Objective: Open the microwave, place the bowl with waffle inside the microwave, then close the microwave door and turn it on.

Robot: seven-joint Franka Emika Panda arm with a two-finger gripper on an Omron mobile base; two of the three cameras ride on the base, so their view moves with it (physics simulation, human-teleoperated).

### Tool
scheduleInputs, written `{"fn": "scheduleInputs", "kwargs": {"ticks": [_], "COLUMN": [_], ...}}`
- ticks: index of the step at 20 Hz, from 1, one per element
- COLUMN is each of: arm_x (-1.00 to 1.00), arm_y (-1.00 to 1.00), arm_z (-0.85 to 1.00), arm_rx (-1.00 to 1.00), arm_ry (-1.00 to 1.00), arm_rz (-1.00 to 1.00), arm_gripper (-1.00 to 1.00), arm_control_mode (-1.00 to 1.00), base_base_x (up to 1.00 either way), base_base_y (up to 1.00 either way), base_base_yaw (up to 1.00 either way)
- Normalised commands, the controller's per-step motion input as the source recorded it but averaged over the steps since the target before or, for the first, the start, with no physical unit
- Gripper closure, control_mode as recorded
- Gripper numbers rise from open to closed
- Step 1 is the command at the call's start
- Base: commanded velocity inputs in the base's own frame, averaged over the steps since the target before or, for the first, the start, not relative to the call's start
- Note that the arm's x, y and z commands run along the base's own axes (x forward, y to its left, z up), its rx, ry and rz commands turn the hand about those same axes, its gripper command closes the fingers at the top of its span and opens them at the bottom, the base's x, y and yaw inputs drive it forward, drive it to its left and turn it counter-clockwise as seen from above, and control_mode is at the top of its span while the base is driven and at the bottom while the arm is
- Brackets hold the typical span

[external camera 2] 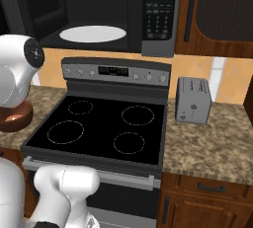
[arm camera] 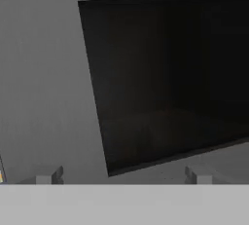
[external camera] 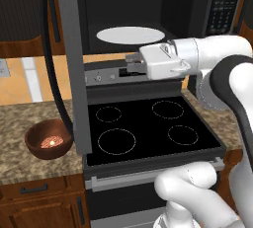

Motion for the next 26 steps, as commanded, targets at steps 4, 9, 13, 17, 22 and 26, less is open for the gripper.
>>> {"fn": "scheduleInputs", "kwargs": {"ticks": [4,9,13,17,22,26], "arm_x": [0.20,0.20,0.15,0.03,0.00,0.07], "arm_y": [-0.86,-0.52,-0.39,-0.35,-0.38,-0.04], "arm_z": [-0.03,-0.08,-0.34,-0.67,-0.92,-1.00], "arm_rx": [-0.05,-0.18,-0.18,-0.19,-0.16,-0.08], "arm_ry": [0.23,0.28,0.31,0.28,0.20,0.13], "arm_rz": [-0.36,-0.35,-0.31,-0.27,-0.23,-0.09], "arm_gripper": [-1.00,-1.00,-1.00,-1.00,-1.00,-1.00], "arm_control_mode": [-1.00,-1.00,-1.00,-1.00,-1.00,-1.00], "base_base_x": [0.00,0.00,0.00,0.00,0.00,0.00], "base_base_y": [0.00,0.00,0.00,0.00,0.00,0.00], "base_base_yaw": [0.00,0.00,0.00,0.00,0.00,0.00]}}
